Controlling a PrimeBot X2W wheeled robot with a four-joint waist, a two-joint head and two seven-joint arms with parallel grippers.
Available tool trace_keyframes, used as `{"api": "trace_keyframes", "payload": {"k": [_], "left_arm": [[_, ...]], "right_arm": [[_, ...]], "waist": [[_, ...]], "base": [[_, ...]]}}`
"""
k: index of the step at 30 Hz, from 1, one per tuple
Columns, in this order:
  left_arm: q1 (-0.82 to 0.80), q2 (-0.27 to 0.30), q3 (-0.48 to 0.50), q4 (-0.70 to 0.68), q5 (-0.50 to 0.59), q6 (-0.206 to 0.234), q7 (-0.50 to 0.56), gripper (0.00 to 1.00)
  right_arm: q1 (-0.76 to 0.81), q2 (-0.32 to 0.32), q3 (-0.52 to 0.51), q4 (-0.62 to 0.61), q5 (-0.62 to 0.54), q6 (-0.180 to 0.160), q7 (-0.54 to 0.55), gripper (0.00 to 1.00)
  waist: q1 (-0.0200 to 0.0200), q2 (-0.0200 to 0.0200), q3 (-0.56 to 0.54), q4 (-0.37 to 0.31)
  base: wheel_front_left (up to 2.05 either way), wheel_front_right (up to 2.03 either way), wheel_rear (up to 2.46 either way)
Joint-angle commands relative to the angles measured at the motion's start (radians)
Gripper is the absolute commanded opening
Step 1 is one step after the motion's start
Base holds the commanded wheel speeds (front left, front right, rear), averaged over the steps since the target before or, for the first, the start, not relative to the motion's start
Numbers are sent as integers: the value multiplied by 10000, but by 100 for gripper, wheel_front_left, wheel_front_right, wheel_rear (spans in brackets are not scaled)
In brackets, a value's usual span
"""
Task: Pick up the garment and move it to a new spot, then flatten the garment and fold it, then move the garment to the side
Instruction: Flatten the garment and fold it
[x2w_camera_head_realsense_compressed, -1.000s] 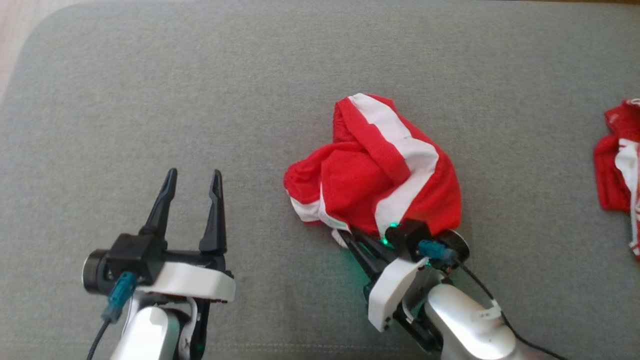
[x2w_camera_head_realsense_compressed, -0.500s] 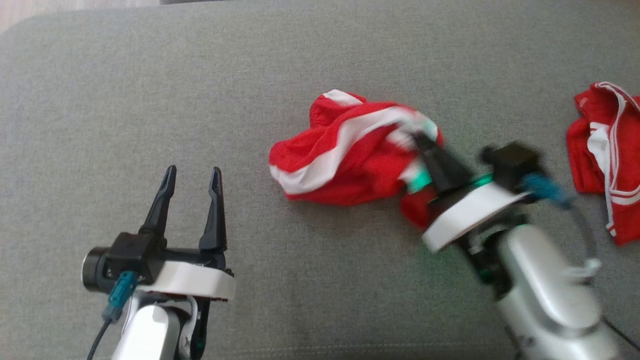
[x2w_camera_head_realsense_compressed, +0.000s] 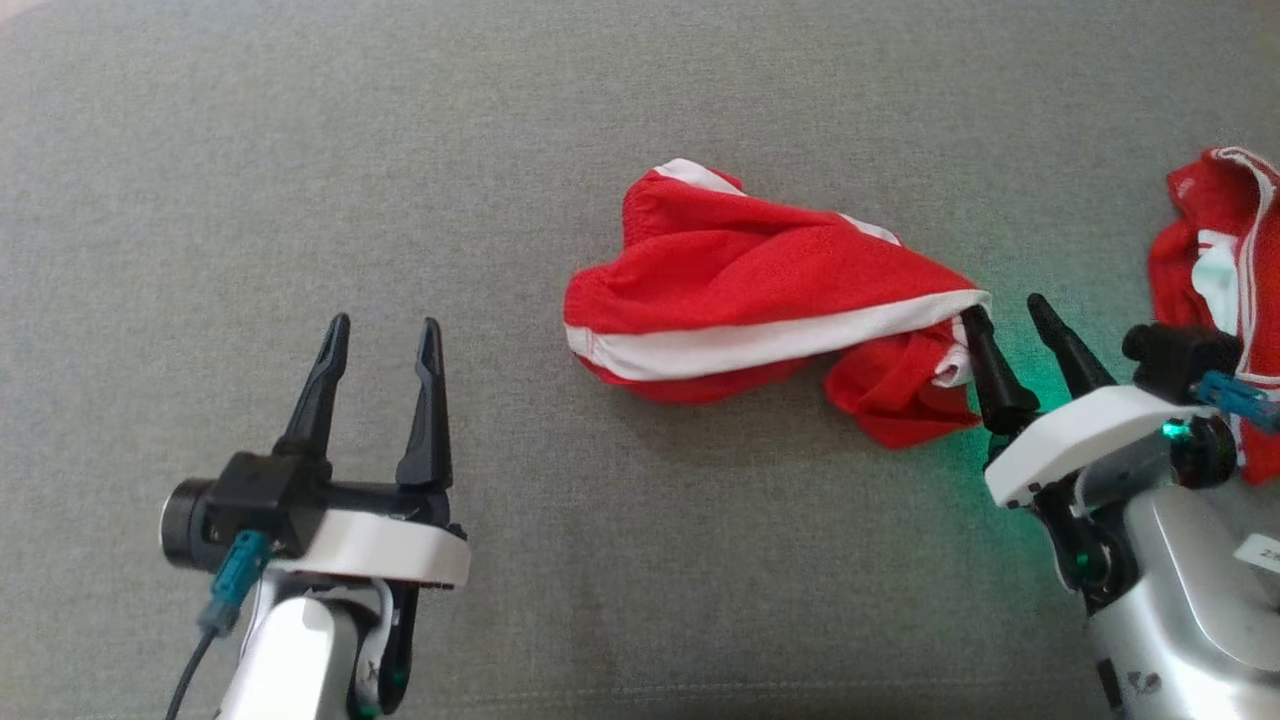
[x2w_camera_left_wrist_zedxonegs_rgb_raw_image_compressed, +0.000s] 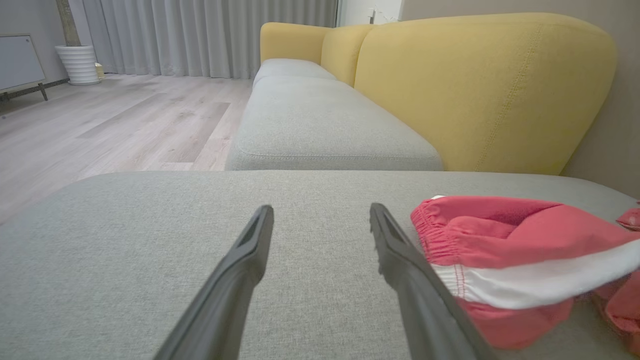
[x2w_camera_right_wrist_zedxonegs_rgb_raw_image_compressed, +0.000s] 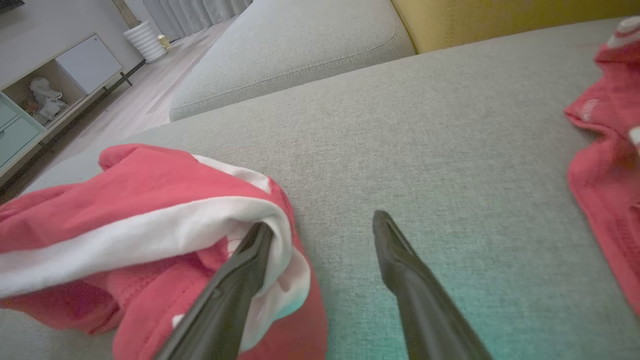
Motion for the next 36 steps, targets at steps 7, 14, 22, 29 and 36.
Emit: {"api": "trace_keyframes", "payload": {"k": [7,14,22,29,36], "left_arm": [[-248,-29,450,-229,199,-113,-120,100],[15,-26,593,-156,209,-162,-120,100],[467,35,724,-246,230,-143,-120,100],[1035,100,779,-366,280,-14,-119,100],[1439,246,814,-429,237,61,-72,100]], "right_arm": [[75,-430,324,-817,241,67,-501,100],[1169,-571,14,-2887,-79,67,-451,100],[2155,70,-893,-5123,-1929,67,-808,100],[3112,574,-915,-5770,-2871,67,-875,100],[3817,858,-591,-5772,-3038,67,-814,100]], "waist": [[0,0,-237,-205],[0,0,-682,-399],[0,0,-1224,-543],[0,0,-1659,-603],[0,0,-1816,-702]], "base": [[0,0,0],[0,0,0],[0,0,0],[0,0,0],[0,0,0]]}}
